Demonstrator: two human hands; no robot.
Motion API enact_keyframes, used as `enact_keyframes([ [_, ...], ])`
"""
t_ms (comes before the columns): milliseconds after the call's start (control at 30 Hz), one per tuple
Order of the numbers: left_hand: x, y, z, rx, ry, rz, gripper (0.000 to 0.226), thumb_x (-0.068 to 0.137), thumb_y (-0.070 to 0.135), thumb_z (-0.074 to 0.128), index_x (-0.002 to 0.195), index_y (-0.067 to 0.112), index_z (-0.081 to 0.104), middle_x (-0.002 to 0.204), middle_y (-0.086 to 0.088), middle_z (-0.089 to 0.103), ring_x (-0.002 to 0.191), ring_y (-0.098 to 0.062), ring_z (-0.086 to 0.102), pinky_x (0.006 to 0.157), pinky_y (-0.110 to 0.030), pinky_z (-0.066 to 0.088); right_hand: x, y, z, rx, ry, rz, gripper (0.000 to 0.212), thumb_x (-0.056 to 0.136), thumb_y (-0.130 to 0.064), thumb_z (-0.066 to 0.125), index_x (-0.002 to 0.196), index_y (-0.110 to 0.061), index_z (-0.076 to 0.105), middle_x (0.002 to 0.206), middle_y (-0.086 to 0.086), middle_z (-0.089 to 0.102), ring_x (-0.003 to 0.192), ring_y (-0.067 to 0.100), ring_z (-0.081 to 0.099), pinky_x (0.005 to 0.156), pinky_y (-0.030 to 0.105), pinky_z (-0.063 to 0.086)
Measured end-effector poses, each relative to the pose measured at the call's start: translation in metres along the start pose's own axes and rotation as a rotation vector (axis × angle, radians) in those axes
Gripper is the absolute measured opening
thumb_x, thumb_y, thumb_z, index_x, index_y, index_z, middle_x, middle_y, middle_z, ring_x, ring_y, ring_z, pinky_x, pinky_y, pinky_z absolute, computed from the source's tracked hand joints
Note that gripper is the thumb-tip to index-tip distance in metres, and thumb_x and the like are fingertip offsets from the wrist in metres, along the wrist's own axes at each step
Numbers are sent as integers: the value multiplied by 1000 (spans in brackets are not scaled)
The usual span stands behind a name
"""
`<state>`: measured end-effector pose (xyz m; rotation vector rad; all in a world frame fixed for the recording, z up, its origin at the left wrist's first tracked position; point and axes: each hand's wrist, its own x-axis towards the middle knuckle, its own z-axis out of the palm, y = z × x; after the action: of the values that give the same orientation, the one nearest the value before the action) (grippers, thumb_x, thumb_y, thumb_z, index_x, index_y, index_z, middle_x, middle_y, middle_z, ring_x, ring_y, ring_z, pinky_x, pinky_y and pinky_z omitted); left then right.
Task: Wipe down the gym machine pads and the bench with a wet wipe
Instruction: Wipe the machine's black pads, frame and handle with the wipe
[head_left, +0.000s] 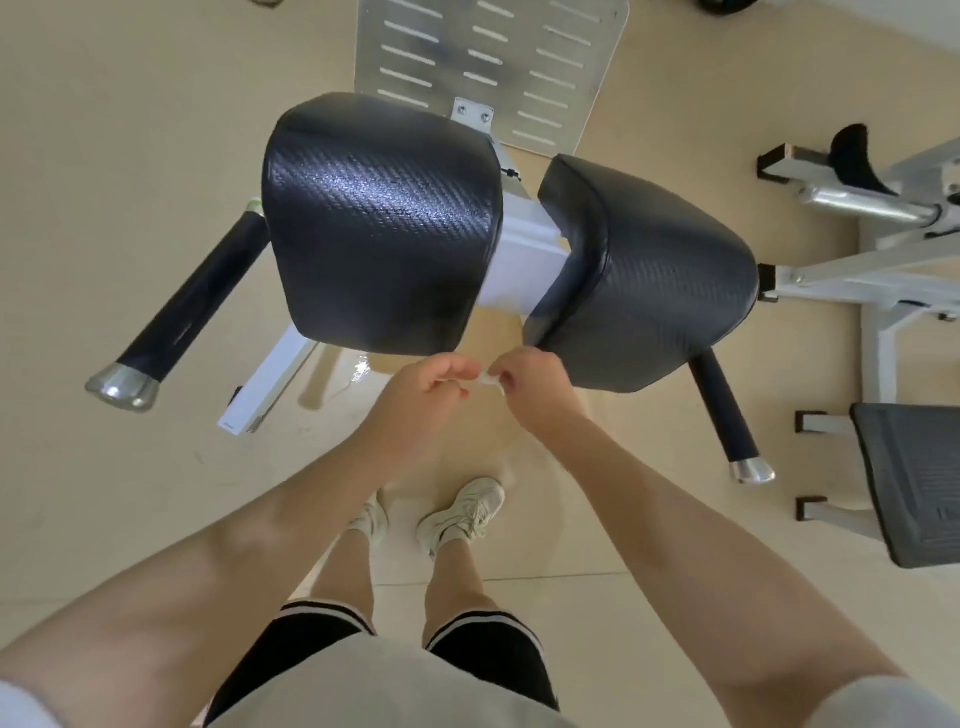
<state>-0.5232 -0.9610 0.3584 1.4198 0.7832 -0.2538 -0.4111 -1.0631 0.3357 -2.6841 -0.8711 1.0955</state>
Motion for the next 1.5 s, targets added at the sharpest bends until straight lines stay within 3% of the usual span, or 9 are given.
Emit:
enact_keyframes([
  [167,-4,33,3,-24,-54,70,20,96,15,44,105,23,60,108,5,62,90,-7,59,89,-26,46,-71,2,-47,982,231,228,16,85,-3,59,83,-16,68,72,-7,63,61,-3,56,59,10,45],
  [400,-25,98,62,-63,-289,117,11,92,28,53,93,22,62,97,1,67,94,-15,64,88,-30,51,-131,15,-80,1244,390,223,10,82,-4,65,76,-11,64,65,-6,64,62,3,59,61,14,49],
  [600,-17,128,99,91,-233,106,7,84,12,64,85,17,60,93,-5,66,89,-19,66,83,-29,53,-146,50,-94,1217,548,205,14,81,-9,68,72,-17,61,64,-13,58,57,-7,53,60,5,43],
  [800,4,133,163,32,-281,31,12,91,3,52,91,4,65,91,-20,66,88,-22,64,91,-33,50,-140,126,-100,1130,579,150,29,82,-3,63,78,-32,60,76,-17,64,69,2,59,71,22,49],
  [900,15,126,217,-12,-285,-30,24,93,-1,43,89,9,65,88,-7,67,85,-14,63,89,-27,52,-132,183,-105,959,517,176,31,84,-6,63,79,-36,60,89,-6,64,77,10,58,73,26,47],
  [1167,68,58,311,43,148,-229,49,86,18,62,132,15,45,134,-1,45,127,-22,42,108,-42,35,-47,295,-124,623,265,123,20,88,-7,55,102,-10,70,104,6,67,84,12,53,73,21,37],
  [1333,67,49,320,-300,83,-314,50,91,10,55,138,19,42,102,-3,64,98,-24,63,90,-37,51,30,295,-107,478,210,-34,21,90,-11,54,105,-13,69,111,5,63,100,21,57,81,22,40],
  [1400,69,47,319,-308,102,-309,48,90,7,56,135,19,46,98,-5,66,96,-26,65,92,-41,50,48,291,-98,530,214,-89,19,88,-7,55,97,-11,71,104,8,63,91,21,58,83,29,46],
  [1500,70,46,319,-344,112,-317,44,89,5,56,127,27,51,94,-3,69,84,-20,63,90,-37,48,41,295,-90,492,278,-244,22,84,5,54,89,-5,72,91,14,63,77,18,56,71,13,41],
])
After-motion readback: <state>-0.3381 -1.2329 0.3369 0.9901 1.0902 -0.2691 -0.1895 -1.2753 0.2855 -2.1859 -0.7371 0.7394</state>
